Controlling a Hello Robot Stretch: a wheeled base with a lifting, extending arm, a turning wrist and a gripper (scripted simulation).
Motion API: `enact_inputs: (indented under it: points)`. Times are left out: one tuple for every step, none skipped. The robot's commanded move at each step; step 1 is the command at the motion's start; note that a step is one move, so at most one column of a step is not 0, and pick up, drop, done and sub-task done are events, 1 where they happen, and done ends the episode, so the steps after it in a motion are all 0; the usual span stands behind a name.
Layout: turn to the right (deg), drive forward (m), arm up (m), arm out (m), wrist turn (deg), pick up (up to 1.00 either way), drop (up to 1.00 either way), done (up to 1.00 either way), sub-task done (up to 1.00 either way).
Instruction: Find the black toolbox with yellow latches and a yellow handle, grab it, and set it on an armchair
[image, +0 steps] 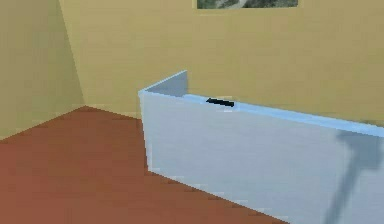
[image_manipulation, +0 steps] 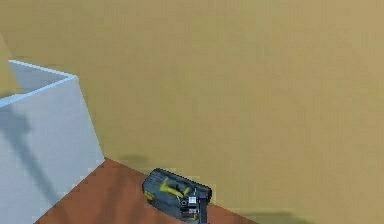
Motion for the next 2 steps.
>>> enact_inputs:
  points:
    - [0.0,0.00,0.00,0.00,9.0,0.00,0.00,0.00,0.00]
    - [0.0,0.00,-0.30,0.00,0.0,0.00,0.00,0.00,0.00]
